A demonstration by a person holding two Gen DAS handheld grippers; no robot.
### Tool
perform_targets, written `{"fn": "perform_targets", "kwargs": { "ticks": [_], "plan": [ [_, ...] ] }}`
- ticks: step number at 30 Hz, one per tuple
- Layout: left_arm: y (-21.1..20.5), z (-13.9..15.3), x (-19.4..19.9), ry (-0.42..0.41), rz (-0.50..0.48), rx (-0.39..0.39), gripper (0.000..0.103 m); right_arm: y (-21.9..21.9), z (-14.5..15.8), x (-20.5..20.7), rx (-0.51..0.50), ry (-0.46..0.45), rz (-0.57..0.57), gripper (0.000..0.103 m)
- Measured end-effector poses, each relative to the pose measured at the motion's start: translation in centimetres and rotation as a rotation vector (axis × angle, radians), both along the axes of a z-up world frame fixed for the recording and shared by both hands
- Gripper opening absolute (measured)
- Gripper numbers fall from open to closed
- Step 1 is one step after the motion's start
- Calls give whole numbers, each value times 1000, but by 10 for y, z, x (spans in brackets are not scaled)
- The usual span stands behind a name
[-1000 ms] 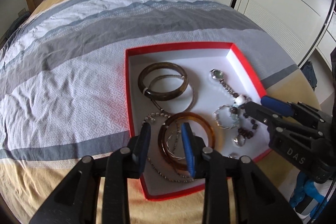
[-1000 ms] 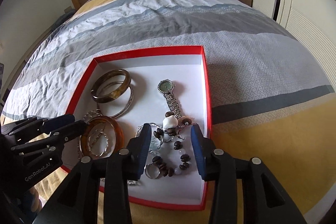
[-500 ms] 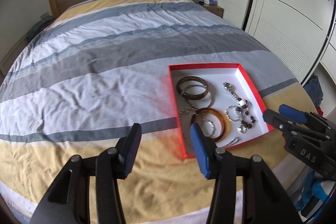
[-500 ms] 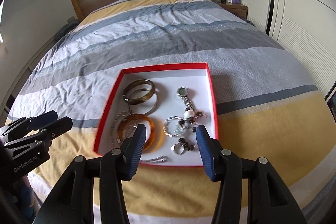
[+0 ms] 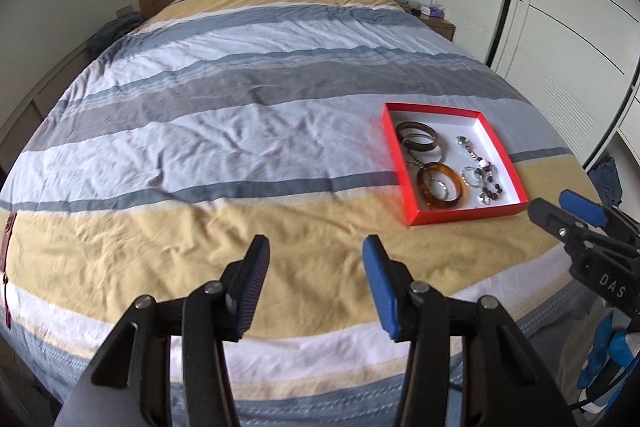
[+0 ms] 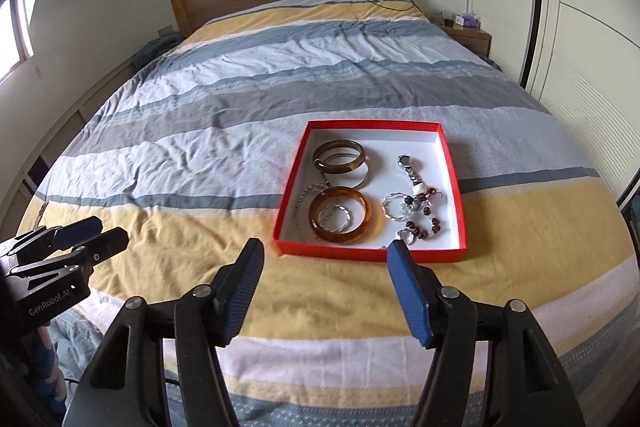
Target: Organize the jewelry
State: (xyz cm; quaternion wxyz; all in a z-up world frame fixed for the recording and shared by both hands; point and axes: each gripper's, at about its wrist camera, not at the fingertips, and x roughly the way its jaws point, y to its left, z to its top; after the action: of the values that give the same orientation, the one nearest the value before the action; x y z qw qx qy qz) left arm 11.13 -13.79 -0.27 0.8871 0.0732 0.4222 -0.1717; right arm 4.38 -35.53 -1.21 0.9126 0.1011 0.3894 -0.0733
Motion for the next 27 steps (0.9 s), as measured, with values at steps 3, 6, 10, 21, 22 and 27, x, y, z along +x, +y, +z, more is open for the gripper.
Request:
{"fn": "perform_targets", "kwargs": {
  "ticks": [3, 6, 10, 21, 22, 27],
  "plan": [
    [19, 7, -11, -17, 22, -8, 46, 11, 7, -12, -16, -14, -3, 71],
    [36, 13, -23, -45, 37, -7, 46, 20, 14, -23, -32, -27, -10, 74],
    [55, 22, -39, -73, 39, -24, 46, 30, 26, -37, -38, -51, -16, 79],
    [105, 40, -72, -135, 76, -79, 47, 61, 51, -66, -87, -102, 9, 84],
    [108, 40, -74, -137, 78, -82, 47, 63, 52, -68, -89, -105, 10, 84],
    [121, 42, -88, -151, 96, -92, 47, 72, 55, -80, -93, -116, 5, 84]
  ]
}}
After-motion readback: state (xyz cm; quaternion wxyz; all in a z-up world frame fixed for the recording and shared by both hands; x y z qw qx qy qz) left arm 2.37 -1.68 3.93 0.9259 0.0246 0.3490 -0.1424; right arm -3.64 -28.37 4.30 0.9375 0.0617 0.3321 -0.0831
